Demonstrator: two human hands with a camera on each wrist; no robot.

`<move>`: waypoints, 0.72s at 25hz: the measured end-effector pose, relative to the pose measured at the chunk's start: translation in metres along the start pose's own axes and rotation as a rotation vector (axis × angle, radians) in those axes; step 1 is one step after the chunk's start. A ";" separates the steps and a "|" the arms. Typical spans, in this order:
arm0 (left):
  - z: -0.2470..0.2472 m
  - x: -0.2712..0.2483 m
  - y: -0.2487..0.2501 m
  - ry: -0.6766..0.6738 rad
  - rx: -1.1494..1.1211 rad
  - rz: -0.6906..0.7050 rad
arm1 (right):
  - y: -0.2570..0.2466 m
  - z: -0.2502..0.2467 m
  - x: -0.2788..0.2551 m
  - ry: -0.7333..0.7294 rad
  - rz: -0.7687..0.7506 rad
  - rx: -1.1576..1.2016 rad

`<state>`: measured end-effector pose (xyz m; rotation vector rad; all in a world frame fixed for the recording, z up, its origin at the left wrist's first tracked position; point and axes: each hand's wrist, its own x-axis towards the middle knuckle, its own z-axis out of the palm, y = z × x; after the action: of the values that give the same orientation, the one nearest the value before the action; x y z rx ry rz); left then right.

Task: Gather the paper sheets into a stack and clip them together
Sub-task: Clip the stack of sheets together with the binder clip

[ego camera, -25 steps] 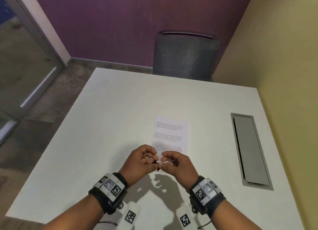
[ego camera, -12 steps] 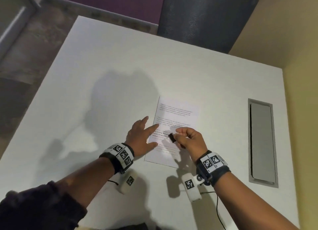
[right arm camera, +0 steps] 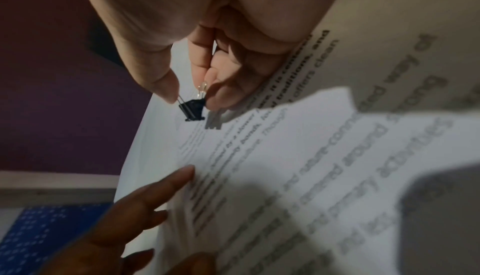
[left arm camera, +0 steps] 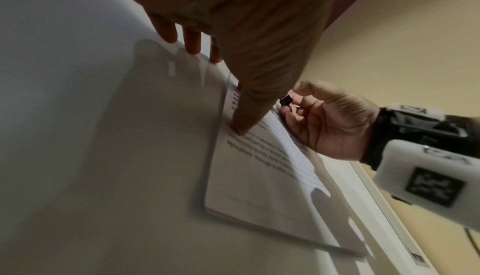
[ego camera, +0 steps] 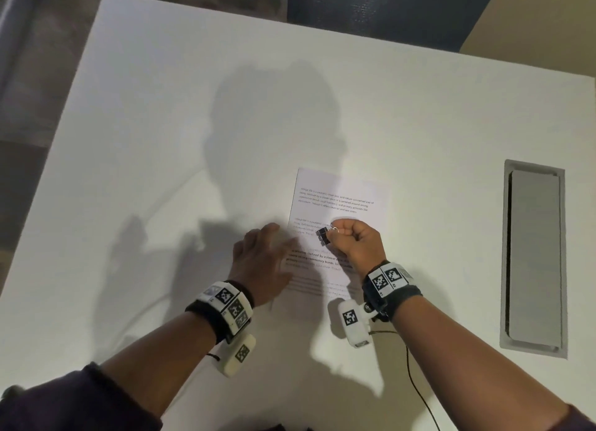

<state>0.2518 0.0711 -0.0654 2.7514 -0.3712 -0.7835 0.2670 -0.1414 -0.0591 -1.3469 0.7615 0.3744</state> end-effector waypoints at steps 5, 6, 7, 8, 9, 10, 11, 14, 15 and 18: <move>-0.012 0.022 0.018 0.057 -0.580 -0.063 | 0.009 -0.005 0.011 0.006 -0.020 -0.022; -0.022 0.030 0.026 0.087 -0.780 -0.174 | 0.009 -0.005 0.012 -0.001 -0.019 -0.024; -0.036 0.038 0.034 0.074 -0.965 -0.321 | 0.009 -0.006 0.012 -0.006 -0.011 -0.024; -0.043 0.051 0.037 0.043 -1.114 -0.456 | 0.008 -0.007 0.012 -0.010 -0.006 -0.026; -0.047 0.063 0.039 0.007 -1.198 -0.548 | 0.008 -0.008 0.012 -0.011 -0.007 -0.039; -0.051 0.074 0.040 -0.039 -1.234 -0.601 | 0.008 -0.009 0.013 -0.009 -0.012 -0.063; -0.053 0.082 0.041 -0.071 -1.214 -0.625 | 0.008 -0.010 0.014 -0.011 -0.021 -0.088; -0.057 0.101 0.050 0.013 -1.088 -0.518 | 0.010 -0.014 0.016 -0.031 -0.034 -0.145; -0.061 0.107 0.052 0.060 -1.070 -0.456 | 0.009 -0.015 0.016 -0.040 -0.033 -0.149; -0.062 0.123 0.050 0.117 -1.025 -0.411 | 0.004 -0.016 0.014 -0.065 -0.039 -0.168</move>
<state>0.3784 -0.0029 -0.0579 1.8704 0.5133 -0.6303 0.2694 -0.1583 -0.0722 -1.4972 0.6606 0.4573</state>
